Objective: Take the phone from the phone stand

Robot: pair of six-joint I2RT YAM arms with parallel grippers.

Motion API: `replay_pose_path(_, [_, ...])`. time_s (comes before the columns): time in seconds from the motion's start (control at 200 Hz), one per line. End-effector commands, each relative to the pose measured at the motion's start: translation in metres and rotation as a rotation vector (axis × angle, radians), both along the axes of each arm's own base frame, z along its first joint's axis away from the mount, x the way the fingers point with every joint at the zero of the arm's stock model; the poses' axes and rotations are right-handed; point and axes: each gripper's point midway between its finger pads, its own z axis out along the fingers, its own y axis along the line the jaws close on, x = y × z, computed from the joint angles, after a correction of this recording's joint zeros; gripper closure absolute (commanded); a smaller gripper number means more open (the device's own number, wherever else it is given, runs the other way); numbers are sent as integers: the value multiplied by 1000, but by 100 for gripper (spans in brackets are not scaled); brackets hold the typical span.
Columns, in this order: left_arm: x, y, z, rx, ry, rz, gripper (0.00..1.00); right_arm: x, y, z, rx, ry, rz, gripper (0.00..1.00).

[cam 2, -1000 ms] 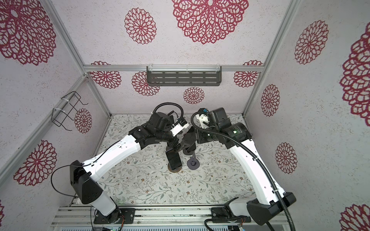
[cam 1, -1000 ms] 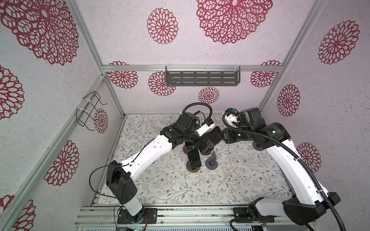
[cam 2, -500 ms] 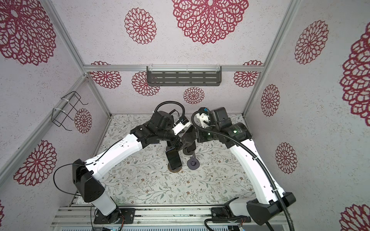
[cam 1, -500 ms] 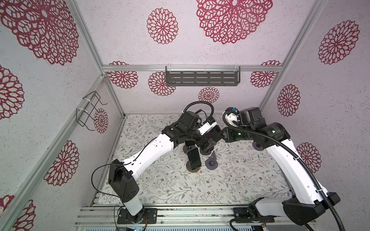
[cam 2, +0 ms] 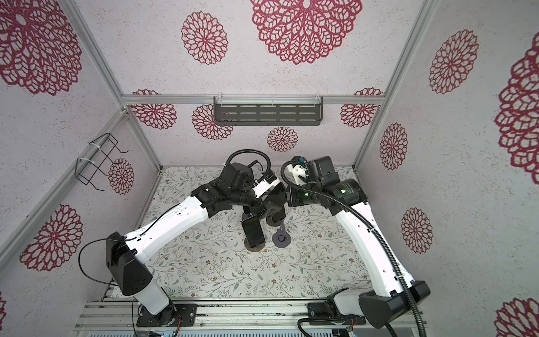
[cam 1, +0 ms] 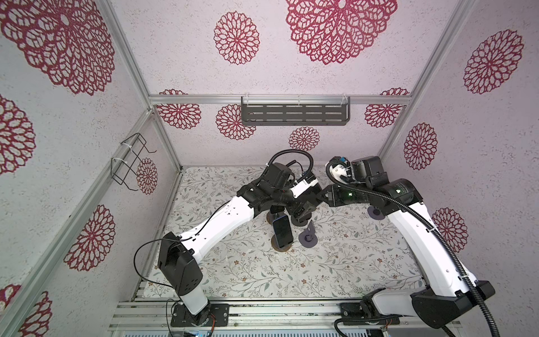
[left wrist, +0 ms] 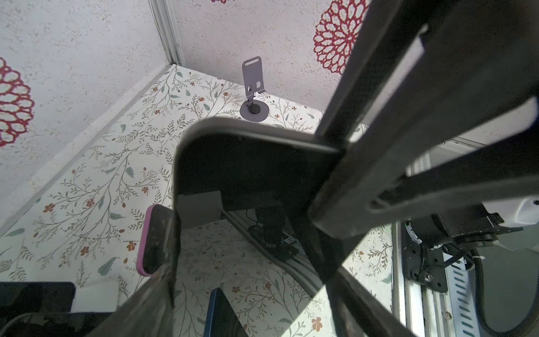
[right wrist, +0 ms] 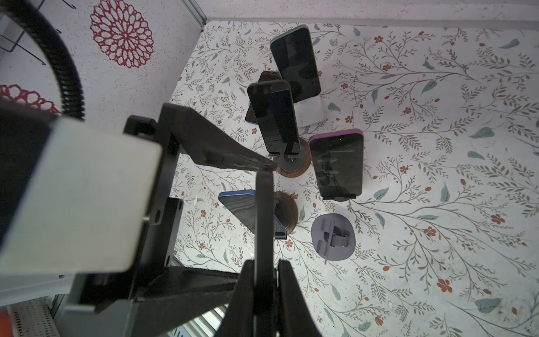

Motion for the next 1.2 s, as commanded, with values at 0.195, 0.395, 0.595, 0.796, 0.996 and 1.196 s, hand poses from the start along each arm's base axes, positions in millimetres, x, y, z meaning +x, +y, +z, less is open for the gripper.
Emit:
replay_pose_path(0.195, [6,-5,4,-21,-39,10,10,-9,2,30,106,-68,18,100])
replay_pose_path(0.395, [7,-5,5,-22,-38,13,14,-8,0,29,113,-64,12,100])
replay_pose_path(0.595, [7,-6,3,-17,-35,10,10,-6,1,30,128,-64,13,100])
replay_pose_path(0.796, [8,-7,1,-5,-37,12,10,-6,0,30,132,-62,11,100])
replay_pose_path(0.996, [9,-7,2,-6,-40,16,24,-6,0,30,133,-62,9,100])
replay_pose_path(1.196, [9,-6,5,-13,-41,22,33,-5,0,29,134,-58,8,100])
